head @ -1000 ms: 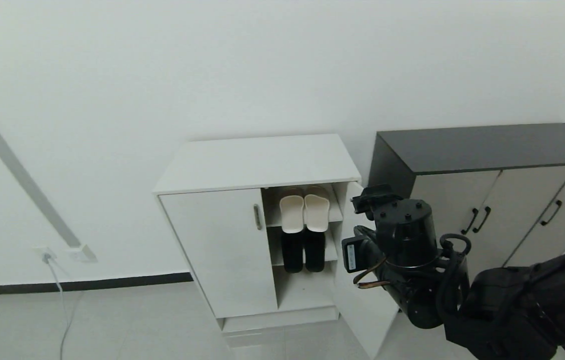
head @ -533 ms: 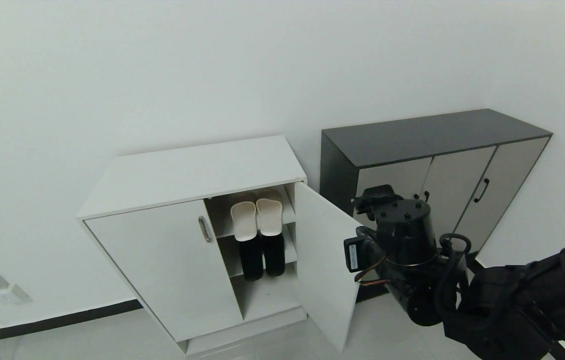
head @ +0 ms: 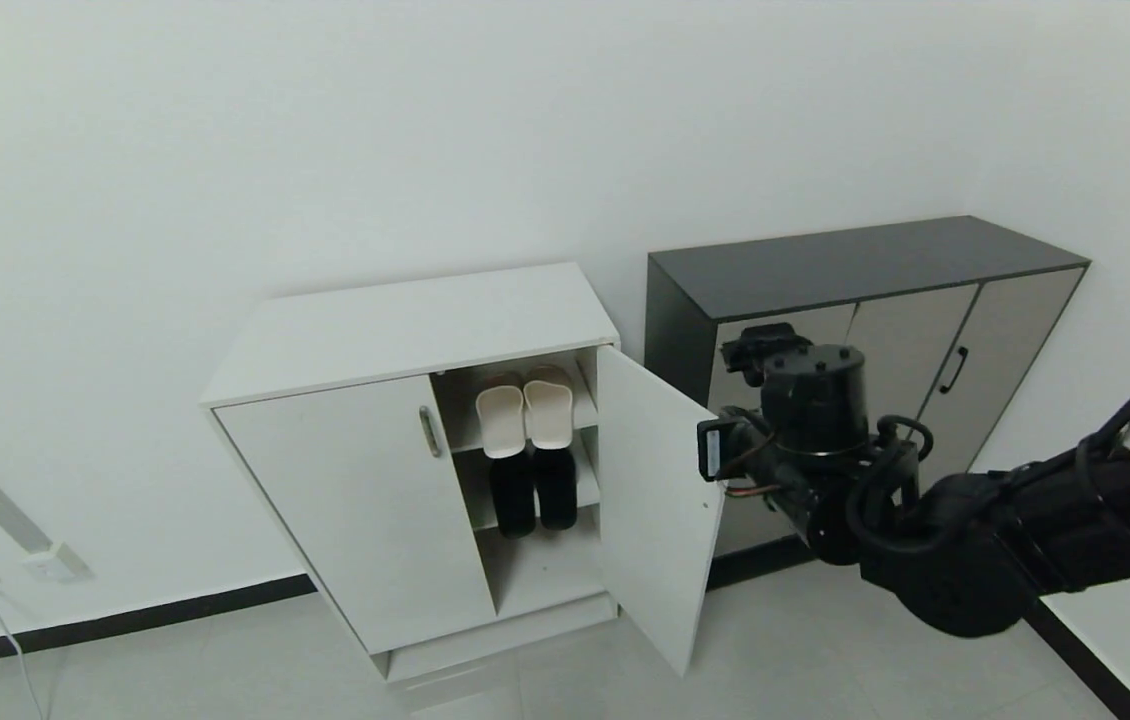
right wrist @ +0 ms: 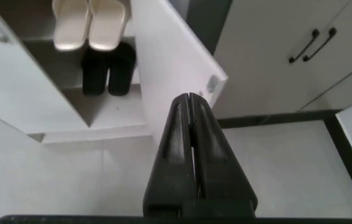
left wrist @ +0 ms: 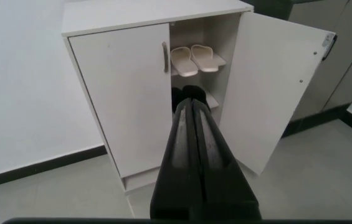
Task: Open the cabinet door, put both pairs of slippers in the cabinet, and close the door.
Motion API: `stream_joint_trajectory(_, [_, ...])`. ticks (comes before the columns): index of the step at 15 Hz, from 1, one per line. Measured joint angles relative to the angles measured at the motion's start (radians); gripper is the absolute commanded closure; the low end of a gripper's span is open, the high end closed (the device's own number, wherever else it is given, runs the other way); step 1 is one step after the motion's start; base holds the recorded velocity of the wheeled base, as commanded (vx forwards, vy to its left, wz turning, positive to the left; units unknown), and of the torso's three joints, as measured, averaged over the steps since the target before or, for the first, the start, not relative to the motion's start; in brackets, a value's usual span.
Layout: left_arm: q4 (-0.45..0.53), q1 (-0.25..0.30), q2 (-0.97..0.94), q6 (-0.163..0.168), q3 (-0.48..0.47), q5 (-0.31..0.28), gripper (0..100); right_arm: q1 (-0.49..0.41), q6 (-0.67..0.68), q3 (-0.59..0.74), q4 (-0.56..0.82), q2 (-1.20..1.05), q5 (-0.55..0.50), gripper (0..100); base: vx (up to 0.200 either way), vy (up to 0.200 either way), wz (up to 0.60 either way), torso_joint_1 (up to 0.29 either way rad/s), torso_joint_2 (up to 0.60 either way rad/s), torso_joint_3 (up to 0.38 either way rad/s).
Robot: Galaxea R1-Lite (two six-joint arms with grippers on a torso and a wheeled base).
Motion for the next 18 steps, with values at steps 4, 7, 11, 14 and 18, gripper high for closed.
stream_joint_trajectory(4, [0.001, 0.0, 0.0, -0.001, 0.0, 0.0, 100, -0.106, 0.049, -0.253, 0.223, 0.075, 0.078, 100, 0.0, 0.0, 0.0, 0.0, 0.0, 0.0])
stream_joint_trajectory(7, [0.001, 0.0, 0.0, -0.002, 0.0, 0.0, 100, -0.163, 0.084, -0.439, 0.331, 0.167, 0.123, 100, 0.0, 0.0, 0.0, 0.0, 0.0, 0.0])
stream_joint_trajectory(11, [0.001, 0.0, 0.0, -0.002, 0.0, 0.0, 100, -0.2, 0.087, -0.549, 0.348, 0.281, 0.131, 100, 0.0, 0.0, 0.0, 0.0, 0.0, 0.0])
stream_joint_trajectory(14, [0.001, 0.0, 0.0, -0.001, 0.0, 0.0, 100, -0.213, 0.087, -0.571, 0.346, 0.337, 0.13, 100, 0.0, 0.0, 0.0, 0.0, 0.0, 0.0])
stream_joint_trajectory(18, [0.001, -0.001, 0.0, -0.002, 0.0, 0.0, 100, -0.216, 0.088, -0.573, 0.343, 0.37, 0.131, 100, 0.0, 0.0, 0.0, 0.0, 0.0, 0.0])
